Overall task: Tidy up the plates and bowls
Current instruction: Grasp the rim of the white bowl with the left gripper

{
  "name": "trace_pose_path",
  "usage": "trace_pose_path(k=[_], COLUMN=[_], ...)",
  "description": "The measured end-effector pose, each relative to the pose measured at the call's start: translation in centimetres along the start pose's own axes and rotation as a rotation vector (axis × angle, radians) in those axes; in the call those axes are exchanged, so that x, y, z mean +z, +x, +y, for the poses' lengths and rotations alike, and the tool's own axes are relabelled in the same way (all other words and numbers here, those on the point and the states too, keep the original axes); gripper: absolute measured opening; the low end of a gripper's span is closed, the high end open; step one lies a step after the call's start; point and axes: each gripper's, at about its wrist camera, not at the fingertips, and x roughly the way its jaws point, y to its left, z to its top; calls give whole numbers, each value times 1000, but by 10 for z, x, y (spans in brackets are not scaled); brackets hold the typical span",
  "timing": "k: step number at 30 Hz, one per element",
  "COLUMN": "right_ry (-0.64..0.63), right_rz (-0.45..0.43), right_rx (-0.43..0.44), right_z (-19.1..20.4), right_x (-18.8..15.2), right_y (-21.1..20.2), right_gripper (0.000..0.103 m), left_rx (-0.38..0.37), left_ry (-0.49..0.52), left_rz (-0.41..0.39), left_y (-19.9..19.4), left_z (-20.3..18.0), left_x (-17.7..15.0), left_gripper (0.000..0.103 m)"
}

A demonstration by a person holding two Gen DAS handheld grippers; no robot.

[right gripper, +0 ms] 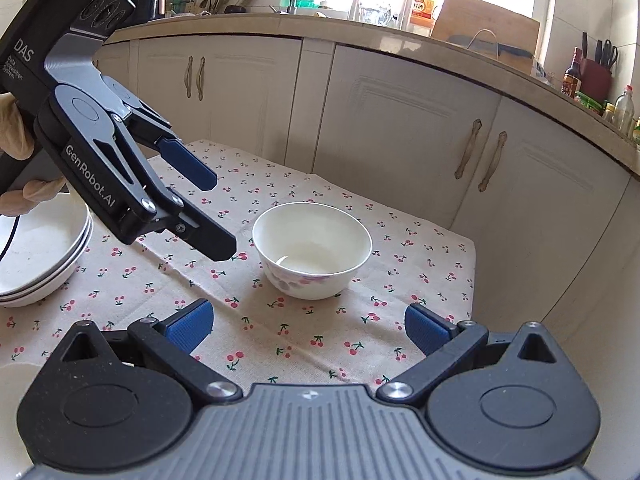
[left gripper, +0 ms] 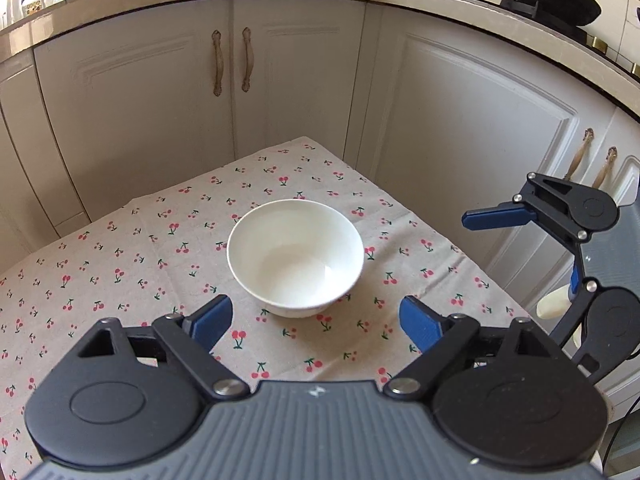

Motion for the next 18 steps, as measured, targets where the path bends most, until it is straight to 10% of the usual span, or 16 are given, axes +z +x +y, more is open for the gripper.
trace_pose_path(k=[18], right_ry=[-23], right_rz=[28], right_rx=[108], right_z=[-23], right_x=[16], right_y=[78], right_gripper=[103], left_rx=[5], left_ry=[-27], left_rz=[30], left_y=[66], left_z=[29], left_x=[26], left_gripper=[88])
